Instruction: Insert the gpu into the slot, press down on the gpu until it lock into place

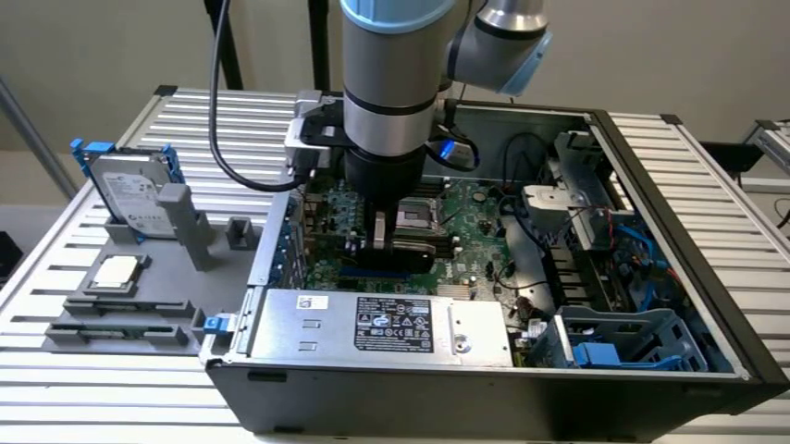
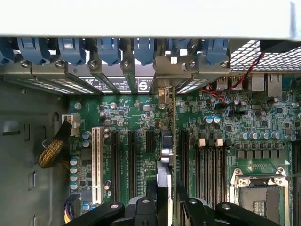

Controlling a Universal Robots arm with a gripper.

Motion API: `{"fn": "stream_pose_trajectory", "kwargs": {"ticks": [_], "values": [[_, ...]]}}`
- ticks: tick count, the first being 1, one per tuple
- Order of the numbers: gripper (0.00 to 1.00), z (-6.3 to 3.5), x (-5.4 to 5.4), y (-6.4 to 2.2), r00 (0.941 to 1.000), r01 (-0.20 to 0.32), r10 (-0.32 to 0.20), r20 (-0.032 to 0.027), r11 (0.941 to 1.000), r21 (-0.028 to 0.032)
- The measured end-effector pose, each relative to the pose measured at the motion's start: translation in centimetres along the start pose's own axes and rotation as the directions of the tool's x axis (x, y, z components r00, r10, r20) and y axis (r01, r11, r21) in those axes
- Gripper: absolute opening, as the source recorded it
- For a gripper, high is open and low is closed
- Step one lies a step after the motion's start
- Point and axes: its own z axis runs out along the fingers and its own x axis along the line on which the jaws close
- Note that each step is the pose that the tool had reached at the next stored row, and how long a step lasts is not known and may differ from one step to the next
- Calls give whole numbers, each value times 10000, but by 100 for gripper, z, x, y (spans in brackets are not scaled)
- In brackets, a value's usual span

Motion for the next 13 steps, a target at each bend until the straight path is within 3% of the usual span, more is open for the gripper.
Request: {"fn": "stream_pose_trajectory", "kwargs": {"ticks": [13], "values": [[26, 19, -2, 0, 9998, 191, -191, -4, 9998, -10]]}}
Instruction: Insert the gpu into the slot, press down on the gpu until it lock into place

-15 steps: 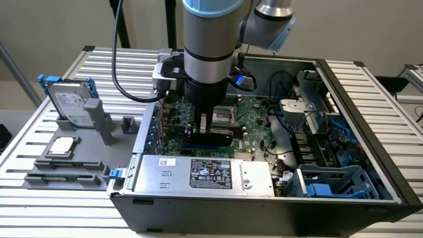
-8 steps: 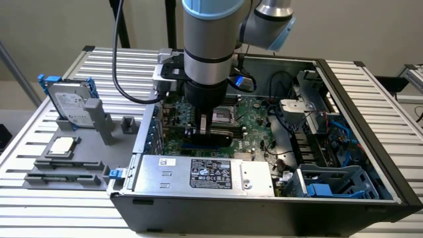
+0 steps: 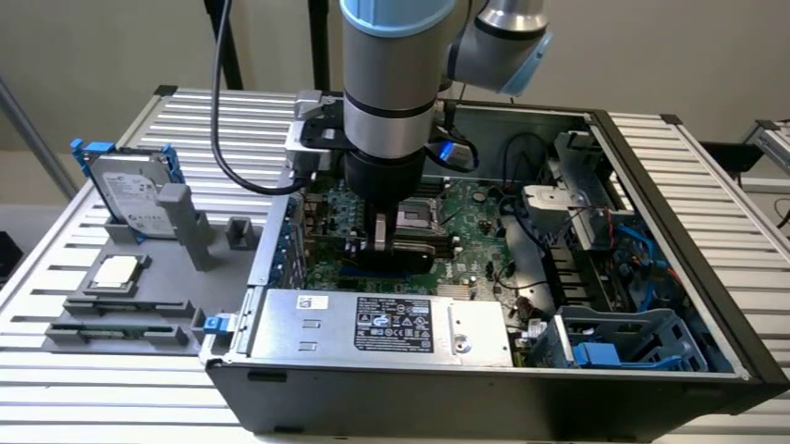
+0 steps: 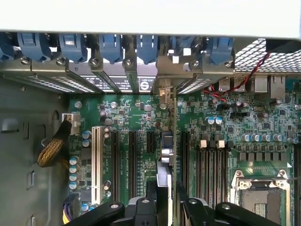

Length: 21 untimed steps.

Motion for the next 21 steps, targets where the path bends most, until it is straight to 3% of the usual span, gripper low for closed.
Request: {"fn": "stream_pose_trajectory", "kwargs": {"ticks": [21], "values": [[26, 32, -5, 2, 10000, 52, -52, 3, 10000, -15]]}}
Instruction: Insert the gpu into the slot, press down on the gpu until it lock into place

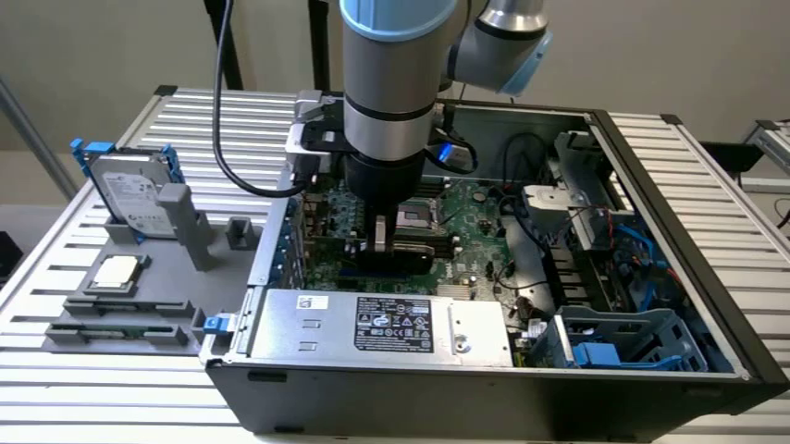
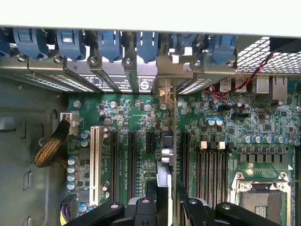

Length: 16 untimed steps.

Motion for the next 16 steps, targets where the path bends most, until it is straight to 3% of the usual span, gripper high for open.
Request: {"fn": "stream_pose_trajectory", "kwargs": {"ticks": [16], "values": [[26, 66, 4, 0, 10000, 0, 0, 17, 10000, -15]]}}
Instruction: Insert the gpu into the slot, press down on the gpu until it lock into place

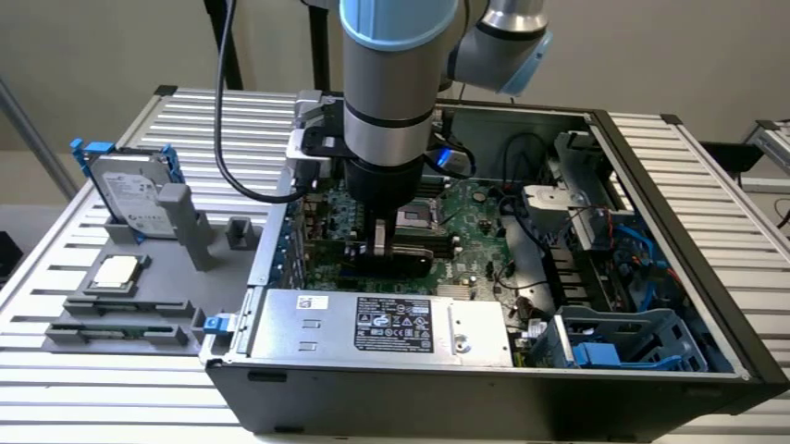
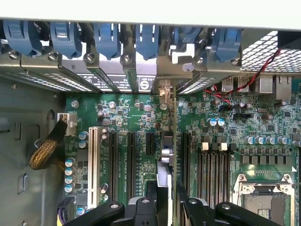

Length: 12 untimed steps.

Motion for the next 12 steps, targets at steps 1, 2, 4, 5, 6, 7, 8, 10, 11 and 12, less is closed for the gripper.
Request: {"fn": "stream_pose_trajectory", "kwargs": {"ticks": [1, 2, 4, 5, 6, 7, 8, 10, 11, 12], "values": [[26, 0, 0, 0, 10000, 0, 0, 2, 10000, -3], [26, 1, 0, 0, 10000, 0, 0, 6, 10000, -5], [26, -2, -1, 0, 10000, 0, 0, 20, 10000, -10], [26, -11, -3, 0, 10000, -1, 1, 37, 10000, -8], [27, -45, -4, 0, 10000, 0, 0, 29, 10000, -12], [27, -93, -6, 1, 10000, -1, 1, 20, 10000, -18], [34, -141, -9, 1, 10000, -2, 2, 20, 10000, -20], [34, -234, -14, 2, 10000, -1, 1, 18, 10000, -23], [34, -277, -17, 2, 10000, -2, 2, 20, 10000, -22], [34, -306, -19, 3, 10000, -2, 2, 19, 10000, -23]]}}
